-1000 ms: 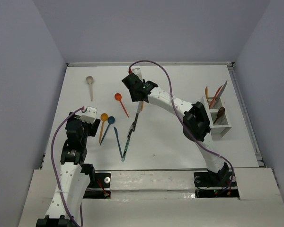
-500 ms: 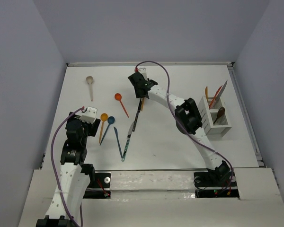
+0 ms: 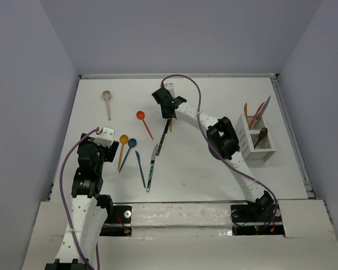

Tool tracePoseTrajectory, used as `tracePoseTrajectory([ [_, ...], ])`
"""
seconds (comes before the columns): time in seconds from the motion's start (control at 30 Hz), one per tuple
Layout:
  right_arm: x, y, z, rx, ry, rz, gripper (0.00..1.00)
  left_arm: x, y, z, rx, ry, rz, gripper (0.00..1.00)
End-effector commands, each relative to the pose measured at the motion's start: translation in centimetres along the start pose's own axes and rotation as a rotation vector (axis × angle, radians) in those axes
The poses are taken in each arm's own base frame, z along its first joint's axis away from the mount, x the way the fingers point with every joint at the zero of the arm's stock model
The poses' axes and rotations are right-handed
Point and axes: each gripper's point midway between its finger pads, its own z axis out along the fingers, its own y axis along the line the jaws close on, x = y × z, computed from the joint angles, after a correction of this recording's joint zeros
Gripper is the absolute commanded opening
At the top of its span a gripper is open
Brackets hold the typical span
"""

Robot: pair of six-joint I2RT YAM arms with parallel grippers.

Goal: Sort the eating utensils into containers

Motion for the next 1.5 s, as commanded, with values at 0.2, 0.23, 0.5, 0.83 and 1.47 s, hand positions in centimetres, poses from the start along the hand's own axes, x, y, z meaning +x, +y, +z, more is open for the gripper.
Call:
tracePoseTrajectory([
  [0.2,3.1,-2.2,-0.6,-0.013,0.119,0.033,0.31,-0.8,0.5,0.0,-0.016,-0.034,-0.011,0.99],
  [0.23,3.8,-2.3,-0.7,-0.019,0.137,0.024,0.31,-0.8,0.5,0.1,-0.016,-0.034,-0.011,0.99],
  [0.5,6.7,-4.4,-2.7,-0.005,0.189,-0.006,0.15,-0.9,0.4,0.0,-0.013,-0.035,-0.011,0.99],
  [0.83,11.7,-7.5,-7.0,-0.058,0.270,-0.018,0.11,-1.0,0.3,-0.1,-0.005,-0.041,-0.011,0.99],
  [1.47,11.2,-7.9,-6.3,-0.073,0.284,-0.080,0.25,-0.9,1.1,-0.3,-0.034,-0.045,-0.021,0.99],
])
